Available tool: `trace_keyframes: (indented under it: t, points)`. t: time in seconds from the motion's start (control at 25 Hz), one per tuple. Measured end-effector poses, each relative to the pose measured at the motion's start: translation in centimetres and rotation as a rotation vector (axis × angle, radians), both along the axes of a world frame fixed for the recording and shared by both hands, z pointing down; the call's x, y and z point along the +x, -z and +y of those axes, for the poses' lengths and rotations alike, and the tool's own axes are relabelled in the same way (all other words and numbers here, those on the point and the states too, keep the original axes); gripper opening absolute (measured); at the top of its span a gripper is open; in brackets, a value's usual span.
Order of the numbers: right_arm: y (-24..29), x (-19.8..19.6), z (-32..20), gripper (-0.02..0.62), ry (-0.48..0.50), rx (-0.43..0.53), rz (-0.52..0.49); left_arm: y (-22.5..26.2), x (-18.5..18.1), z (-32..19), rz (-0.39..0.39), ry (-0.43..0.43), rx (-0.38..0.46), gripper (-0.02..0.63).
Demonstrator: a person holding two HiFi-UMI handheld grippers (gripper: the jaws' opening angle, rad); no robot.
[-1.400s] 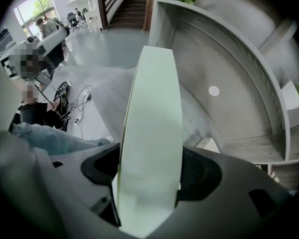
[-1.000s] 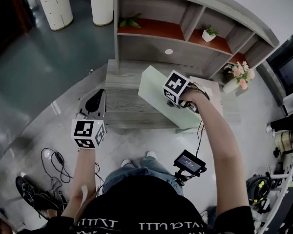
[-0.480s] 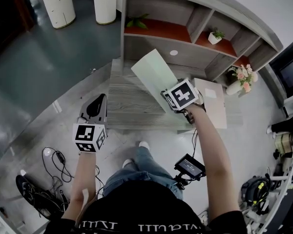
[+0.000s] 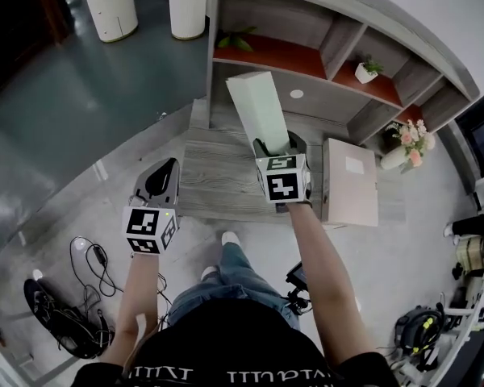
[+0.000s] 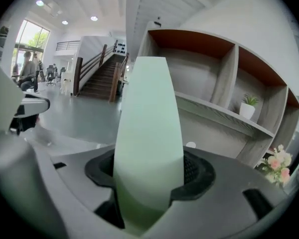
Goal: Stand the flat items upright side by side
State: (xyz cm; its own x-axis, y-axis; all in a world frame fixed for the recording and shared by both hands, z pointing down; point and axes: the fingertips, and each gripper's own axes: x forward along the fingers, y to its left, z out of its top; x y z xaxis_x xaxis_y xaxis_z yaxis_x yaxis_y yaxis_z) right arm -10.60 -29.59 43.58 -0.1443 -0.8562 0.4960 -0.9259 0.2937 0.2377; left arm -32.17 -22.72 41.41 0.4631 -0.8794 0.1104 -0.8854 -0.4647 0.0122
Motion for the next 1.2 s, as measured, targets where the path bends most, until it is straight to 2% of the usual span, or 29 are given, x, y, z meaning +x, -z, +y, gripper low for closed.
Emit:
trace_keyframes:
  t: [0.12, 0.32, 0.52, 0.76, 0.96, 1.08, 1.2]
  points:
    - [-0.1, -0.8, -0.9, 0.282, -0.052, 0.077, -0.052, 0.2, -0.7, -0.5, -0.006, 0.029, 0.004, 0.012]
    - [-0.7, -2.9, -1.2, 0.283, -0.078, 0.198, -0.001, 0.1, -1.5, -1.2, -0.010, 0.070, -0.001, 0.012]
    - [-1.3, -4.1, -1.1, 0.282, -0.091, 0.302, 0.005, -1.2, -1.8, -1.2, -0.032, 0.084, -0.035, 0.011]
    - [-1.8, -3.3, 0.4, 0.284, -0.107, 0.396, -0.076, -2.1, -2.1, -1.5, -0.042, 0.091, -0.054, 0.012]
    - [-2.8, -1.3, 1.5, 0.285, -0.170, 0.384, -0.159, -2.6, -0.7, -1.9, -0.043, 0.062, -0.065, 0.012]
    - [-4.2, 0.3, 2.1, 0.287, -0.241, 0.305, -0.225, -2.7, 0.4, -1.8, -0.050, 0.028, -0.063, 0.012]
    - [-5.7, 1.3, 2.2, 0.287, -0.266, 0.215, -0.267, -2.8, 1.3, -1.8, -0.052, 0.005, -0.060, 0.012]
